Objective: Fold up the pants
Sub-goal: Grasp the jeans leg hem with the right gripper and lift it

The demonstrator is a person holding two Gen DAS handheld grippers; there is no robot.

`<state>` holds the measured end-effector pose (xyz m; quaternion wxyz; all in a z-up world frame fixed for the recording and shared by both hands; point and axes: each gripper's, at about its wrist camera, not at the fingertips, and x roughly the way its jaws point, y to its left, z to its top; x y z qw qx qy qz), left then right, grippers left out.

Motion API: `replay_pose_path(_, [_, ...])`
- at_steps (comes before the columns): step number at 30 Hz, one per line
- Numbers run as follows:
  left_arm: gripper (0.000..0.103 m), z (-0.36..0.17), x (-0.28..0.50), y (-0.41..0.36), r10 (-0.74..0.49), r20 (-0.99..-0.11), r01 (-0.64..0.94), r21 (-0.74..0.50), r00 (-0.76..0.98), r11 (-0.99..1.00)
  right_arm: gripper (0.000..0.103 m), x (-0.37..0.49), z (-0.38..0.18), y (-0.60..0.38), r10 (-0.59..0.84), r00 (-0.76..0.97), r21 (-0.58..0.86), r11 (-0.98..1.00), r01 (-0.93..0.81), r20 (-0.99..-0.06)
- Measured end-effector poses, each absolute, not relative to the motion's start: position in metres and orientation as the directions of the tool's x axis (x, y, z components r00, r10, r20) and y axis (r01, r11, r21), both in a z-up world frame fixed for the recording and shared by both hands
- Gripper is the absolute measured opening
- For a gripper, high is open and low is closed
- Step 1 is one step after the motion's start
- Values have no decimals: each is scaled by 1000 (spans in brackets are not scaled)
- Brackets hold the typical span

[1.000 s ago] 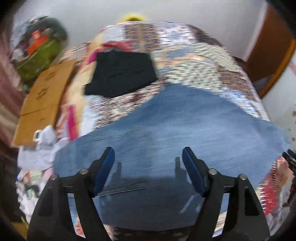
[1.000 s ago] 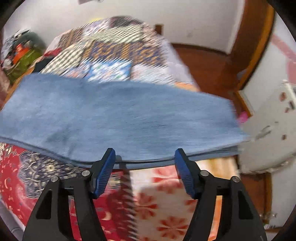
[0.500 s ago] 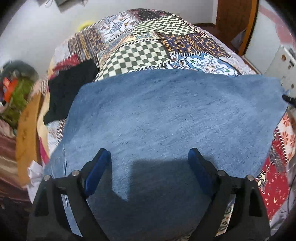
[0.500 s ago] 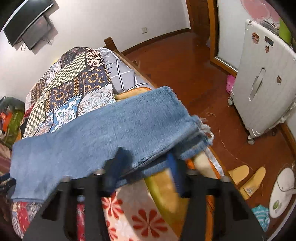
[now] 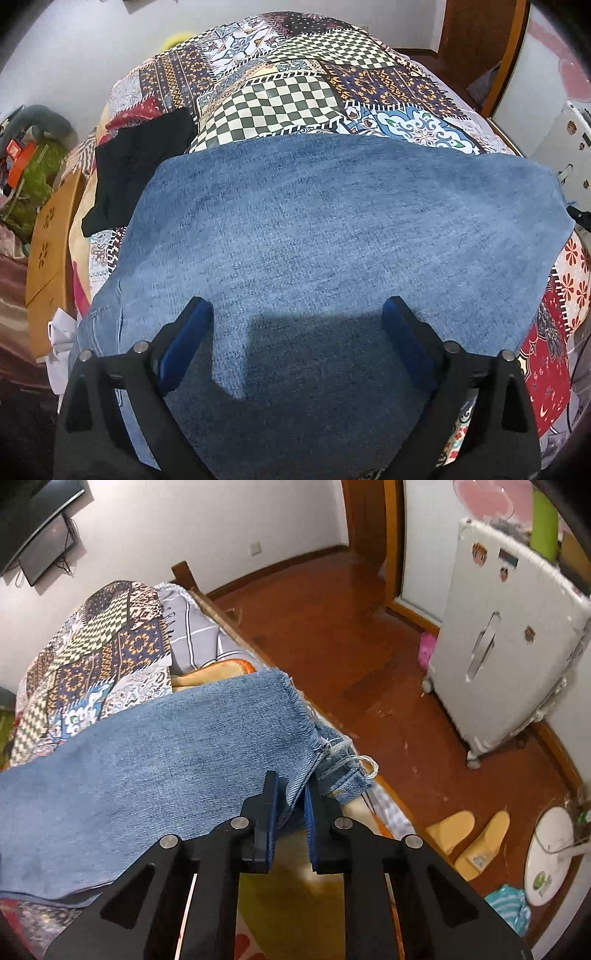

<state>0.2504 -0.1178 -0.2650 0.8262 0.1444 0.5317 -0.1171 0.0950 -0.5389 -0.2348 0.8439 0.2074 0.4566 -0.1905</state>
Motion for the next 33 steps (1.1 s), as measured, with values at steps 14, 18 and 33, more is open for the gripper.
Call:
replay_pose_path(14, [100,-264,246,-112,-50,-915,306,82,399,949,59,62,-224,-487,164,582,439,819,369,-796])
replay_pose_path(18, [101,-263,240,-109,-59,-912,305,75,406,949,59,71,-236,-498,148,592,458,785,416,-792])
replay_pose_path(33, [103,-264,244,-110,-61,-919,299,64,390,952,14,96,-237,-530,38,621,417,773,478,-783])
